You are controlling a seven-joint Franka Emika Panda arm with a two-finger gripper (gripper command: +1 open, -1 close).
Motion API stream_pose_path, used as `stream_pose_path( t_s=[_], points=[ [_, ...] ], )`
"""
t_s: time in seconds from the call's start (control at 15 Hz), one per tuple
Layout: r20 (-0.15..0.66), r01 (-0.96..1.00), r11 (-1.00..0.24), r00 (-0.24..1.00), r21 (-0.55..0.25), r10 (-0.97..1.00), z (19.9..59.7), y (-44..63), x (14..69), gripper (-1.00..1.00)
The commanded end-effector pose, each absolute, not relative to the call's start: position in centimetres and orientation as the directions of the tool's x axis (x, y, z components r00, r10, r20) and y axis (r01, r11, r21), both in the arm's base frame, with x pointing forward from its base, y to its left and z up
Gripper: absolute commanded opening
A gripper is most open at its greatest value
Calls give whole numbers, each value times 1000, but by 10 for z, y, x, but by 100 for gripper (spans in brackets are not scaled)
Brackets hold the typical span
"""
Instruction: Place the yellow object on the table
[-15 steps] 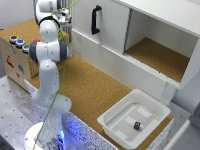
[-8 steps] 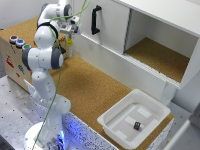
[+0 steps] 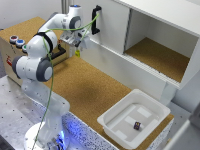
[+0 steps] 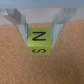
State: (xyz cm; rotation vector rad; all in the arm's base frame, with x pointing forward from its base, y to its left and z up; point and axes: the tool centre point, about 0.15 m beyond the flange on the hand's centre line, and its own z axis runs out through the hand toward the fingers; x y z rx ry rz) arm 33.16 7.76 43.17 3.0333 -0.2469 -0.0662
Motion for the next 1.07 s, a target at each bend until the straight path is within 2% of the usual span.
stream_pose_path(
  t_s=[0.0,0.4,0.67,1.0],
  points=[
    [-13,-212,-977,977,8,-212,370,66,324,-100],
    [-10,-205,-978,979,44,-205,286,97,345,-100],
    [-5,-210,-975,978,79,-211,261,91,358,-100],
    [-26,-192,-979,981,70,-195,238,91,382,-100]
  ],
)
